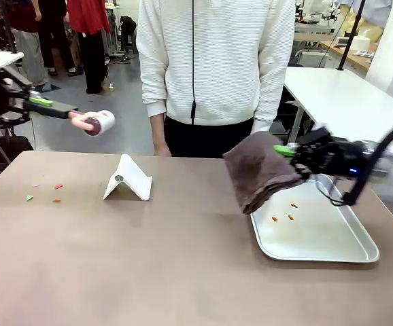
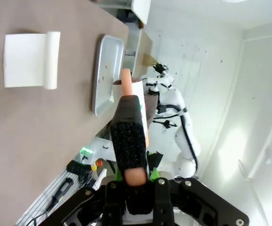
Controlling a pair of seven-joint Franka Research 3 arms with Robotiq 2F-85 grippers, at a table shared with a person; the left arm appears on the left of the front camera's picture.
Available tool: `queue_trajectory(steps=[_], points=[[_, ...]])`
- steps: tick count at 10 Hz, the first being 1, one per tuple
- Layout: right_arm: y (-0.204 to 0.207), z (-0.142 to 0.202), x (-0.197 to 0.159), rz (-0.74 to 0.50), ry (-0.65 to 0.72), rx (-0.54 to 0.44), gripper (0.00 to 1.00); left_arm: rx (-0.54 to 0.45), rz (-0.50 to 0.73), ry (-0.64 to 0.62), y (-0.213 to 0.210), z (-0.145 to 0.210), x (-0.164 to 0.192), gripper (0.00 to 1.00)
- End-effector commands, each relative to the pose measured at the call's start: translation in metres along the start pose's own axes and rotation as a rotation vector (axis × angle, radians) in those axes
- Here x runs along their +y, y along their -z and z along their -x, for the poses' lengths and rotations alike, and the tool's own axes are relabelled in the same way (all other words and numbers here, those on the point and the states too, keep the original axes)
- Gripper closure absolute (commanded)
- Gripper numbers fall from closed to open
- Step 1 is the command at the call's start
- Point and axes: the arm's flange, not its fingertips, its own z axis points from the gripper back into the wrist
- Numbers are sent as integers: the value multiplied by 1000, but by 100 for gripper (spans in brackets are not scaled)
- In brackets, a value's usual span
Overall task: Clean the surface of the table.
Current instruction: Hold the Lint Roller with your left hand and the towel with your right hand, then if a person points to the right, clean the right side of the table with your right hand, and if they point to the left, clean the left side with your left hand.
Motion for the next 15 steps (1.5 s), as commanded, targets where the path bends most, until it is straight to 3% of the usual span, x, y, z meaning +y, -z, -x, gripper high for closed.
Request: queue_trajectory(steps=[1, 2, 4, 6, 7, 8, 9, 15], points=[[-58, 43, 39, -78, -6, -253, 100, -69, 33, 144, -44, -4, 19, 100], [-83, 51, 52, -69, 29, -326, 100, -137, 10, 237, -65, 4, 32, 100], [-121, 56, 67, -65, 93, -391, 100, -247, 12, 241, -96, 22, 53, 100], [-139, 60, 72, -64, 119, -482, 100, -329, -19, 302, -107, 50, 65, 100], [-135, 54, 68, 5, 148, -537, 100, -359, 0, 349, -110, 63, 70, 100], [-154, 48, 70, -69, 81, -456, 100, -355, -25, 385, -99, 66, 66, 100], [-154, 48, 70, -69, 81, -456, 100, -319, -18, 286, -123, 45, 70, 100], [-154, 48, 70, -69, 81, -456, 100, -319, -18, 286, -123, 45, 70, 100]])
